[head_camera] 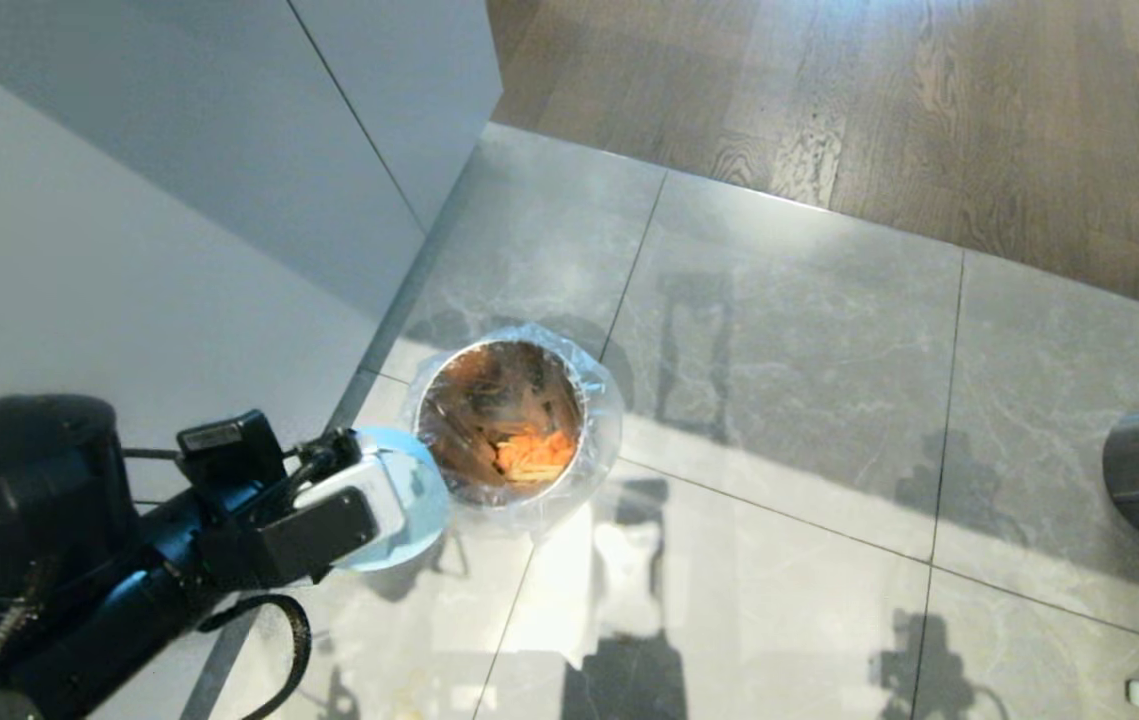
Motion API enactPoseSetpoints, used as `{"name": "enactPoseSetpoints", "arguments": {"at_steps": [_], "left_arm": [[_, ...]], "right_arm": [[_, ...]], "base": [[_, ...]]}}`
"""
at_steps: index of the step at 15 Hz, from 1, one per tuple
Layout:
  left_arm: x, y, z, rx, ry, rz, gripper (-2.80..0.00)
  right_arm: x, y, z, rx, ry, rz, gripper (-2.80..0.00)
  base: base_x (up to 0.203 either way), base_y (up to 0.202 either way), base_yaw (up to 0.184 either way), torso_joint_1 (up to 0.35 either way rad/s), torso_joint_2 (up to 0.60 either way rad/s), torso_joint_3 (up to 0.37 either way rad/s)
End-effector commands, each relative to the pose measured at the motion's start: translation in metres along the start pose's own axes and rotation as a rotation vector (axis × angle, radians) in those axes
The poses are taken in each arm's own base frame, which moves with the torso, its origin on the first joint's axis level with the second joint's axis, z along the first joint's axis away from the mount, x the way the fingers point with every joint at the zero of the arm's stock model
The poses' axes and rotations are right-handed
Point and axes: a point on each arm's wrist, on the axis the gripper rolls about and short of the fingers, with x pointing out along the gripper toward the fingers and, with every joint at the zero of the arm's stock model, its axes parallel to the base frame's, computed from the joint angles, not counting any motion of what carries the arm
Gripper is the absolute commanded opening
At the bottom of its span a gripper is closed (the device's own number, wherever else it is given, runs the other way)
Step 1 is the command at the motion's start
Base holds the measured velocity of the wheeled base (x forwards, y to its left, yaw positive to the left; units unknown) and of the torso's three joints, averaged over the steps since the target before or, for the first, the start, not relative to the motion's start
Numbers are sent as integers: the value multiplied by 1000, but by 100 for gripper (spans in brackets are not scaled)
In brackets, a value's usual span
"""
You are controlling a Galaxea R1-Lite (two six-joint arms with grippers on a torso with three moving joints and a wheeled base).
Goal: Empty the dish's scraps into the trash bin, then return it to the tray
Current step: Put the bowl back to the table
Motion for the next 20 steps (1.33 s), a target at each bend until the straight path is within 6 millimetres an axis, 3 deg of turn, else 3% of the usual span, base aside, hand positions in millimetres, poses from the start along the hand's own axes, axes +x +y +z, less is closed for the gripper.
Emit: {"name": "enactPoseSetpoints", "arguments": {"at_steps": [1, 14, 20], "left_arm": [[-8, 3, -5, -93, 19, -2, -280], [-51, -2, -24, -843, 108, -59, -280], [-82, -17, -45, -1036, 94, -12, -280]], "right_arm": [[0, 0, 0, 0, 0, 0, -280], [0, 0, 0, 0, -2, 0, -280], [0, 0, 0, 0, 0, 0, -280]], "base": [[0, 0, 0, 0, 0, 0], [0, 0, 0, 0, 0, 0], [0, 0, 0, 0, 0, 0]]}}
